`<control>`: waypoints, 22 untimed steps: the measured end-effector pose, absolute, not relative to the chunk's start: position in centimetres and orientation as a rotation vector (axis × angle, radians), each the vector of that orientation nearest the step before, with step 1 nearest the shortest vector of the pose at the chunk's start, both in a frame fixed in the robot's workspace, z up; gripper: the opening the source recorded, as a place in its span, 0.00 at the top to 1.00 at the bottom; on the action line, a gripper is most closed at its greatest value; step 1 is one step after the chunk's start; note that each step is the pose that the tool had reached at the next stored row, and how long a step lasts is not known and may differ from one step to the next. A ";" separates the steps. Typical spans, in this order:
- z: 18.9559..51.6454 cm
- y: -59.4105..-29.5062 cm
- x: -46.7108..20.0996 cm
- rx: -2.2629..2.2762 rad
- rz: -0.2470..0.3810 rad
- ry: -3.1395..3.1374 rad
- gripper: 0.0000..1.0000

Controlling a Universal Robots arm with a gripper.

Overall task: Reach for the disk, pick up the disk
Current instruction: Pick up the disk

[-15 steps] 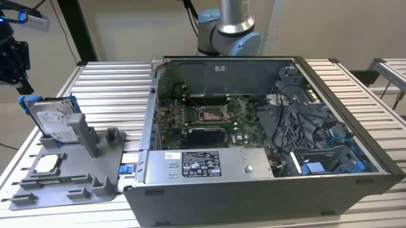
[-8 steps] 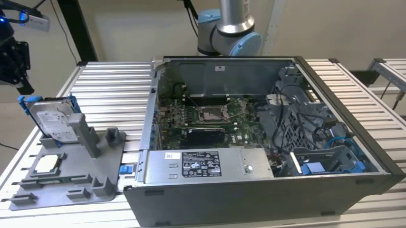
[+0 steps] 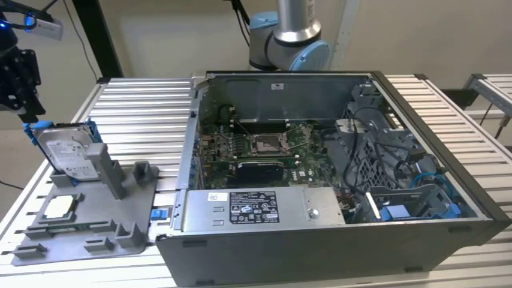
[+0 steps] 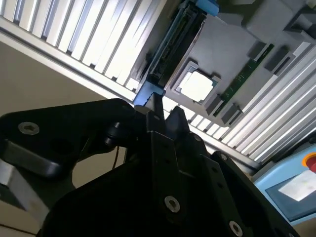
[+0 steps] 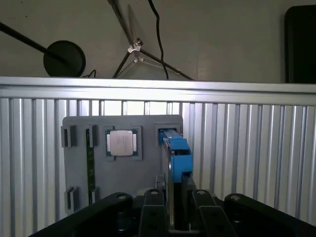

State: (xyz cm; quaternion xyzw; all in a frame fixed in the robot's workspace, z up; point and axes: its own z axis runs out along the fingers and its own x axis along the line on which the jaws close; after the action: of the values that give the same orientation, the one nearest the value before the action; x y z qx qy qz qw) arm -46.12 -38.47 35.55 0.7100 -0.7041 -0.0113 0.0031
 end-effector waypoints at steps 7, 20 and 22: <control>35.5 -38.5 -46.1 2.227 -0.035 -2.207 0.00; 34.6 -37.3 -46.1 2.227 -0.035 -2.207 0.00; 34.2 -37.1 -46.1 2.227 -0.034 -2.207 0.00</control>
State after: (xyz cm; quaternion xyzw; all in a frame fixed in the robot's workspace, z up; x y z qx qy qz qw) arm -46.14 -37.09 34.20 0.7103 -0.7038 -0.0109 0.0032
